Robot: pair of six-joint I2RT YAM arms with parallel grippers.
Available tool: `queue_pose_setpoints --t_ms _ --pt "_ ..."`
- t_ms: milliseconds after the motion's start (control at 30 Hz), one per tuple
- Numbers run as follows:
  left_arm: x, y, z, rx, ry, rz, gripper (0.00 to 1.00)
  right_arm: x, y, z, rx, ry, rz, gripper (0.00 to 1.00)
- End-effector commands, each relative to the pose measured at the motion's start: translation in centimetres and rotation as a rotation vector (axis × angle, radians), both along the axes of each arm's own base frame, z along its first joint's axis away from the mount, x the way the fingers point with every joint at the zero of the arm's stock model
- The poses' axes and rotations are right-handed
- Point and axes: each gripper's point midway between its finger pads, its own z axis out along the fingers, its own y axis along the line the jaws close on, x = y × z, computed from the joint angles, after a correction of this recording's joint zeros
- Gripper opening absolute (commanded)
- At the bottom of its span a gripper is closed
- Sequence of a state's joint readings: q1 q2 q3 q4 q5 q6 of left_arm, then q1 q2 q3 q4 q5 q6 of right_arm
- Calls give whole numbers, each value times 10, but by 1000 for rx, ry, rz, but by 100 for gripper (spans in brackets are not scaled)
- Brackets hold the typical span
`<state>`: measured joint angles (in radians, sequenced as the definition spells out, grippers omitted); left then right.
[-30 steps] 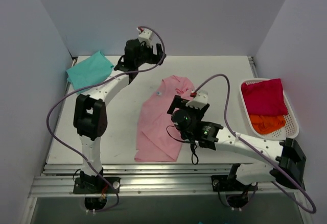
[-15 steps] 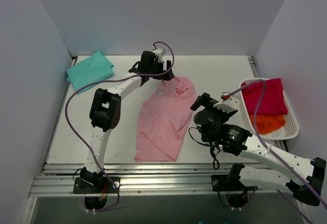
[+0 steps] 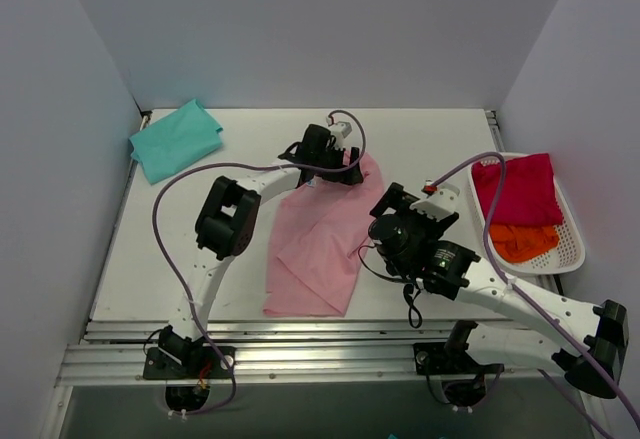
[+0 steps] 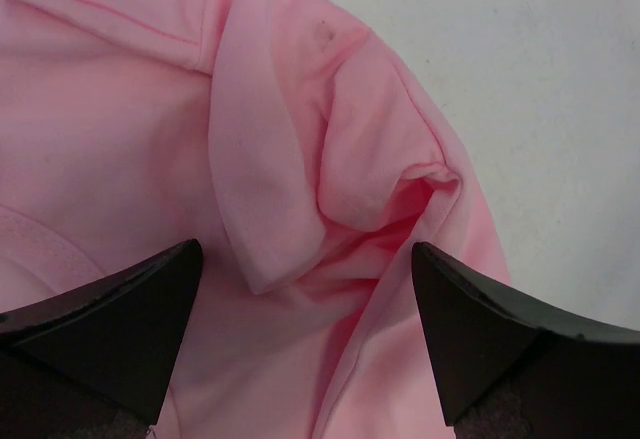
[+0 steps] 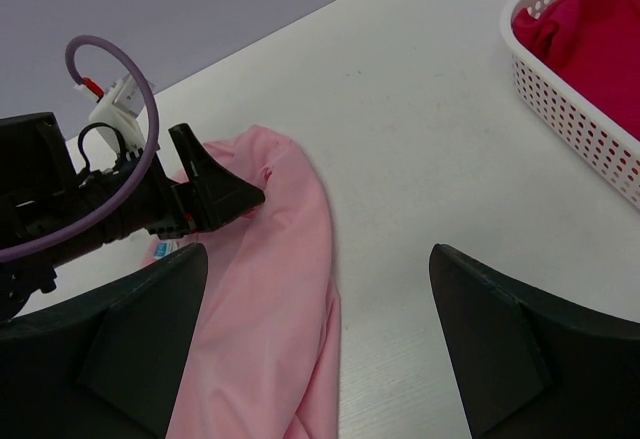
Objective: Fold and stack the t-shirts
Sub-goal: Flatten out the tshirt
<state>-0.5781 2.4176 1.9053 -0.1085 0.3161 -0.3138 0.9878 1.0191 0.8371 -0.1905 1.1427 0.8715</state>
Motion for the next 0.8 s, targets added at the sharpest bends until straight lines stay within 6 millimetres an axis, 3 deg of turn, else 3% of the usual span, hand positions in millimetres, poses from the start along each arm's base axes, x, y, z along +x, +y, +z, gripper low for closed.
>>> queue_pose_setpoints --t_ms 0,267,533,667,767 --pt "11 -11 19 -51 -46 -7 98 0 -13 2 -2 -25 -57 89" --pt "13 -19 11 -55 -44 -10 98 0 -13 -1 2 -22 -50 89" --pt "20 -28 24 -76 -69 3 100 2 -12 -4 -3 -17 -48 88" --pt "27 -25 27 -69 -81 29 84 1 -13 -4 -2 -19 -49 89" --pt "30 -23 24 -54 -81 39 60 1 -14 -4 -4 -19 -51 88"
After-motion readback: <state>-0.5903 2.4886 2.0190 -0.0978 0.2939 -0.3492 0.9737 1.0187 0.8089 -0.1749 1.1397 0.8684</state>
